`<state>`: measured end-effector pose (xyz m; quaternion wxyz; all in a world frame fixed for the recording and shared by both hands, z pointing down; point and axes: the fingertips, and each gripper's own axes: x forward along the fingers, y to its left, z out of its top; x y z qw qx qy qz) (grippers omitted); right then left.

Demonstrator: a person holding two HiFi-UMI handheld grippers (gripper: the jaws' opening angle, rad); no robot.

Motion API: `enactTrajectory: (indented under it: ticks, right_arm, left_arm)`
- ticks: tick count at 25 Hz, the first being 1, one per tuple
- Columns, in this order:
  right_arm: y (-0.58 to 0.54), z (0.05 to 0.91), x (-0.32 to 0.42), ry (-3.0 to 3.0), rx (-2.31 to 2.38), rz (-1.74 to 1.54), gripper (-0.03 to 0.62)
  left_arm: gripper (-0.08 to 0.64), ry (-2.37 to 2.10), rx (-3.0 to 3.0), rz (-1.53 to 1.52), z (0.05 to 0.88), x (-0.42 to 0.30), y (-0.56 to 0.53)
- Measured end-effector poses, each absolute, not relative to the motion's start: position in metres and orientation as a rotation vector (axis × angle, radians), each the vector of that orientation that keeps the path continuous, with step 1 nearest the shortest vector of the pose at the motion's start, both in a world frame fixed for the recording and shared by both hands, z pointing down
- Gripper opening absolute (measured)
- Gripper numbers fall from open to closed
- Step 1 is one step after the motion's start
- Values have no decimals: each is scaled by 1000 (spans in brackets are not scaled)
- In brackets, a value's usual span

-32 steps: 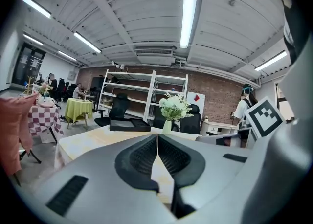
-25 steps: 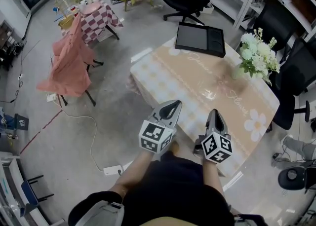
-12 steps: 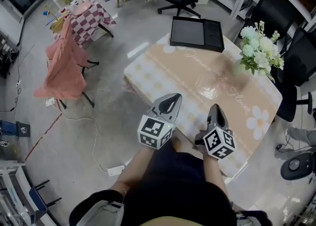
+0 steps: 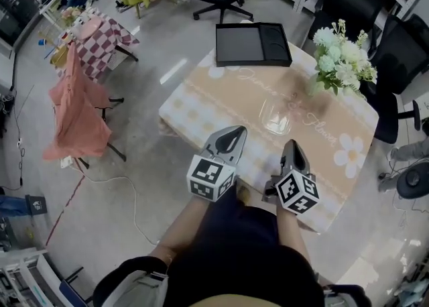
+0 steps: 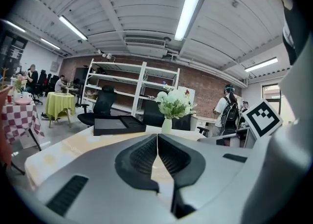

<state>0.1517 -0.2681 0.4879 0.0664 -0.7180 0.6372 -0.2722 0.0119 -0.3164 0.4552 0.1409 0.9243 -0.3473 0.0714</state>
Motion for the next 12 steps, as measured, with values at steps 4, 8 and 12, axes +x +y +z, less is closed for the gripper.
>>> enactTrajectory:
  ticks: [4,8,12]
  right_arm:
    - [-274,484,158,1858,-2226,-829,5]
    - [-280,490,168,1788,-2284,-854,5]
    - [-286,491,180,1725,-2334,-872,5]
  left_arm:
    - [14,-927,2684,238,454,19,-331]
    - [14,-854,2696,261,457,28,-347]
    - [14,-787,2702,274,458,39,-361]
